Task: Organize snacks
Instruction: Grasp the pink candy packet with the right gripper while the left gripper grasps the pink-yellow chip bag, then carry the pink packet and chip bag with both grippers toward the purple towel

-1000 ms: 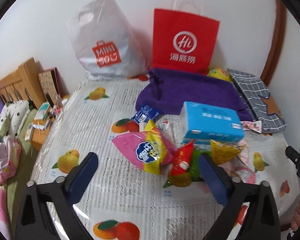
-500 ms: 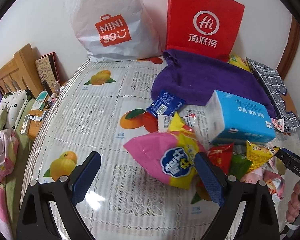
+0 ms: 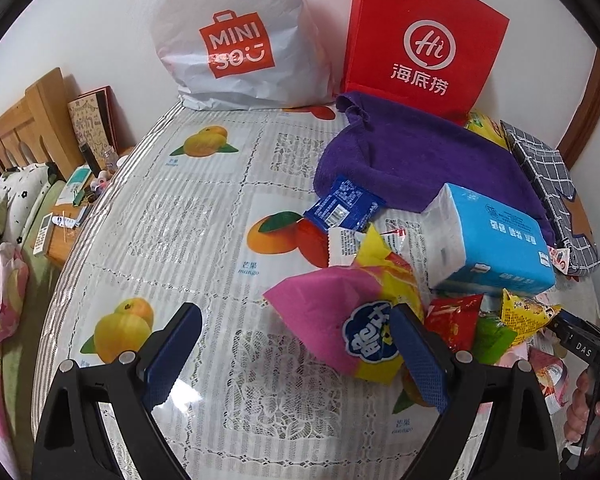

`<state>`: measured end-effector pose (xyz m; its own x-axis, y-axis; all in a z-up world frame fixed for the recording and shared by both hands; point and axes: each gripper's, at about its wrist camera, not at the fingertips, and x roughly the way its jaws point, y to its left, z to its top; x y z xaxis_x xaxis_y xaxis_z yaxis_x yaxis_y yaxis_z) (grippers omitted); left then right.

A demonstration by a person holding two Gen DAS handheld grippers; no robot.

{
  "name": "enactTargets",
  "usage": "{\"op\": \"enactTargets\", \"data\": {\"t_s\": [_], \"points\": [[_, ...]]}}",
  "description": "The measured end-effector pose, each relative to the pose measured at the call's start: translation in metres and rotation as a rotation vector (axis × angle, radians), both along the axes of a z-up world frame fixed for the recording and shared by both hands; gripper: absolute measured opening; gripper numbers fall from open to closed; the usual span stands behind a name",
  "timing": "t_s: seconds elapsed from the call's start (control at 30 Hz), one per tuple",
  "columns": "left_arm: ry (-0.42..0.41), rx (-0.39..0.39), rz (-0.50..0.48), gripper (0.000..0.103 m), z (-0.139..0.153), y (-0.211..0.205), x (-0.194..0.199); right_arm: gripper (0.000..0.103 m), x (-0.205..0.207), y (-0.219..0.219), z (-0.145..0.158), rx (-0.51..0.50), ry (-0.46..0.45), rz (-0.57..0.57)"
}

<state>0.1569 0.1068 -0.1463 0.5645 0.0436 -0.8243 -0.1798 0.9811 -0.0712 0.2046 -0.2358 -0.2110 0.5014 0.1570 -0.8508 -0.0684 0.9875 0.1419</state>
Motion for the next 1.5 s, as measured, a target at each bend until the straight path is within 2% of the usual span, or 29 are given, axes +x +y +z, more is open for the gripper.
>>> {"op": "enactTargets", "data": {"t_s": [0.2,0.27,0.3,0.43,0.57,0.87,1.1,1.17,1.5], "points": [[0.007,-0.037,0.004,0.095,-0.002,0.009,-0.001,0.062,0.007,0.009,-0.003,-0.061,-0.026,0.023],[0.009,-0.052,-0.008,0.094,-0.003,0.008,0.001,0.056,0.007,0.011,-0.003,-0.082,-0.038,0.035],[0.01,-0.057,-0.016,0.094,-0.004,0.007,0.002,0.048,0.006,0.011,-0.002,-0.088,-0.043,0.035],[0.006,-0.093,-0.057,0.095,-0.005,-0.002,0.008,0.043,0.003,0.002,-0.001,-0.043,-0.036,0.03],[0.022,-0.118,-0.073,0.096,-0.012,-0.008,0.017,0.04,-0.005,-0.006,0.0,-0.024,-0.027,0.015],[0.064,-0.152,-0.091,0.094,-0.029,-0.021,0.032,0.041,-0.023,-0.018,-0.002,-0.023,-0.049,-0.019],[0.075,-0.152,-0.099,0.078,-0.035,-0.024,0.036,0.043,-0.035,-0.019,-0.006,-0.087,-0.092,-0.021],[0.076,-0.169,-0.105,0.068,-0.035,-0.025,0.036,0.044,-0.035,-0.02,-0.006,-0.084,-0.088,-0.014],[0.064,-0.206,-0.122,0.053,-0.032,-0.025,0.029,0.042,-0.037,-0.016,-0.004,-0.094,-0.081,0.002]]}}
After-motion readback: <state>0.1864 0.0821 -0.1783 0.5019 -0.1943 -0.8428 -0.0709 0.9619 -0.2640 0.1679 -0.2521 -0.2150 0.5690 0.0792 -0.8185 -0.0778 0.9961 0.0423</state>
